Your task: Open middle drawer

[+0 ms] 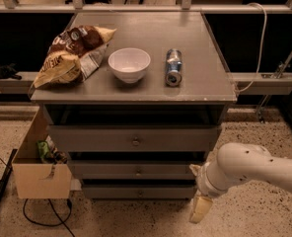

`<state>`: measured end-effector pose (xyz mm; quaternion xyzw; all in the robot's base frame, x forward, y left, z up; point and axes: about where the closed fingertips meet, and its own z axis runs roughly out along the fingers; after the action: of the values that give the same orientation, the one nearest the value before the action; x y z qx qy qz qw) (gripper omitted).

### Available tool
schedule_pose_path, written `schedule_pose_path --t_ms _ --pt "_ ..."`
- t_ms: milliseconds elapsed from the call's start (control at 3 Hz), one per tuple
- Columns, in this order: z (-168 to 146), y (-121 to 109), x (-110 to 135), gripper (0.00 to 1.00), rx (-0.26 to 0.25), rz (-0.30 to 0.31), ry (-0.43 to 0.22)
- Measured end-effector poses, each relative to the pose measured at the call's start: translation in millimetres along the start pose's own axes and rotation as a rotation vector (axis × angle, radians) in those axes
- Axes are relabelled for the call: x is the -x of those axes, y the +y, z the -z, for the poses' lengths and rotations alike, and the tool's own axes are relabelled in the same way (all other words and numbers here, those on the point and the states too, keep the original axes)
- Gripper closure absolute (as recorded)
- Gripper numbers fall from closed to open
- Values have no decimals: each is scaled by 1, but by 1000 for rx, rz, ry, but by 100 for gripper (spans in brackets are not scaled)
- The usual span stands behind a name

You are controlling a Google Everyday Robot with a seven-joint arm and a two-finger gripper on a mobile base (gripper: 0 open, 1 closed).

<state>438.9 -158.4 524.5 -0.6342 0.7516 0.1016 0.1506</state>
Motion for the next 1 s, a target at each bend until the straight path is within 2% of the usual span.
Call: schedule_pose_path --t_ms 667,1000 --pt "-29 -20 10 0 -51 63 -83" --pt "-47 -28 7 0 -69 76 -90"
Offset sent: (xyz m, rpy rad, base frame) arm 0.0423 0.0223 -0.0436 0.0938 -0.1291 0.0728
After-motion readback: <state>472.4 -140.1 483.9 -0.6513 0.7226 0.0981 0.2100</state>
